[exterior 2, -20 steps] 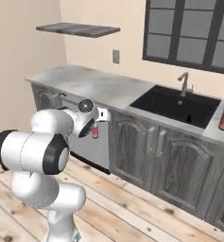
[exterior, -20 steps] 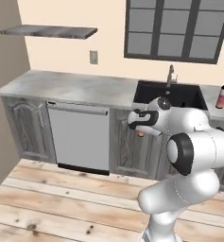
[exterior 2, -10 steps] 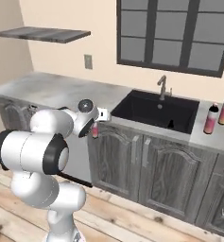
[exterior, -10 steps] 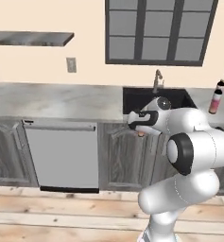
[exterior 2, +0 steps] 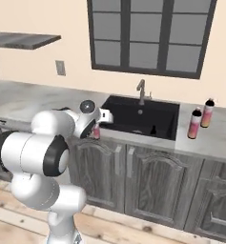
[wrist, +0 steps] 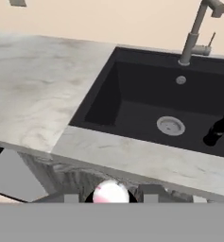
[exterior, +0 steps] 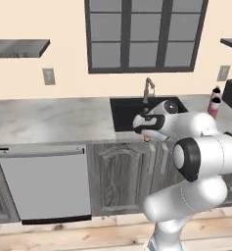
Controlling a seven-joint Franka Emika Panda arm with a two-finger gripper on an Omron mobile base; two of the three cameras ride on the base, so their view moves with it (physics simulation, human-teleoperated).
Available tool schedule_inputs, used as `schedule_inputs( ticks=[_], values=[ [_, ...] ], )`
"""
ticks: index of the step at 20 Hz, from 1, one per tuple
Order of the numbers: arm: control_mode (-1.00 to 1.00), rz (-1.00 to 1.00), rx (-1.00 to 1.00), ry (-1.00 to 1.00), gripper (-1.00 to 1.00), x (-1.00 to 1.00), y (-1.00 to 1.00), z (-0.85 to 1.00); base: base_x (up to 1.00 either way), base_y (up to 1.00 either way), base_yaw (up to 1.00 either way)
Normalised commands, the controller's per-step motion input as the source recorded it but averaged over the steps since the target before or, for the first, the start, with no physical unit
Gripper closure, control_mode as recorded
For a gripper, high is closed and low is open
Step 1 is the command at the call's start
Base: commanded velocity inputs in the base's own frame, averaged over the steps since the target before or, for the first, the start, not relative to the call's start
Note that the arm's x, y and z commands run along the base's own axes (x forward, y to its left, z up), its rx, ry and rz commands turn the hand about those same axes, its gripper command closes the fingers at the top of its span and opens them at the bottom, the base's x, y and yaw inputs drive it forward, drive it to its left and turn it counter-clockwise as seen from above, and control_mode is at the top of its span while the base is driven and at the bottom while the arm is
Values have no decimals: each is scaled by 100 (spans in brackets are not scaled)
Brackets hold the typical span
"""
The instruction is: Place the large bottle from the dining counter next to the other large bottle outside the sink, and place the small bottle from the dining counter next to the other small bottle inside the sink.
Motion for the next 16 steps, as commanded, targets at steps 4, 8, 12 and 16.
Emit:
schedule_inputs(
  ticks=[4,8,12,16],
  values=[
    [100,0,0,0,100,0,0,0,50,18,-19],
    [100,0,0,0,100,0,0,0,48,25,-14],
    [100,0,0,0,100,0,0,0,54,27,-13],
    [100,0,0,0,100,0,0,0,46,34,-11]
  ],
)
